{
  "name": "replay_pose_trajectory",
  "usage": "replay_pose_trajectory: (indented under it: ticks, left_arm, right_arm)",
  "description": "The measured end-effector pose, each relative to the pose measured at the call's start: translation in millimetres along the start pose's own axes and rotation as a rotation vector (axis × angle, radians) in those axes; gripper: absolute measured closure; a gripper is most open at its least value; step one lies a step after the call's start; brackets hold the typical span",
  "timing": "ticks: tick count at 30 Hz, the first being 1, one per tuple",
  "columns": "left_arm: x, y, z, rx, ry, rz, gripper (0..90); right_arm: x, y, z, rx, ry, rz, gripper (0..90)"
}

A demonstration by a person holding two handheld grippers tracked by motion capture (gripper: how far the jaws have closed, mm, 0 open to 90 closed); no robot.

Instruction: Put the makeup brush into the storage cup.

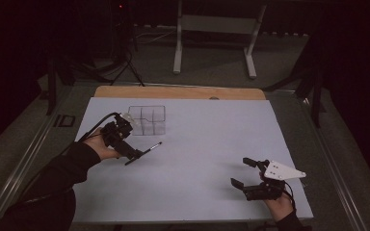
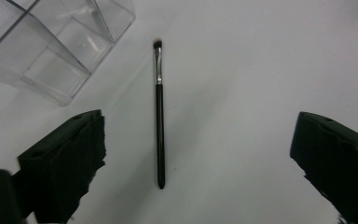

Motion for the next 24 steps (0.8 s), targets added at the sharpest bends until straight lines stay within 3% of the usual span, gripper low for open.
replay_pose_trajectory:
  ticks: [8,14,24]
  left_arm:
    - [-1.0,8.7,-7.5,0.038,0.029,0.034,8.4]
    - [-0.6,16.7,-10.0,0.089,0.051,0.080,17.7]
    - [2.8,31.0,-13.5,0.152,0.041,0.103,29.3]
  right_arm:
    - [-0.7,0.0,0.2,0.000,0.001,0.003,13.0]
    - [-1.4,-0.1,-0.1,-0.003,0.004,0.003,12.9]
    - [-0.5,0.5,0.3,-0.001,0.003,-0.001,12.9]
Point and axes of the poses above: each handheld gripper's, and its own axes: y roughly forward along the jaws, z roughly out of its underside, x roughly to its left, the point moved 8 cm from there along y, roughly forward along the jaws, and after that the axes turned 14 degrees about y, right-handed, at the moved point
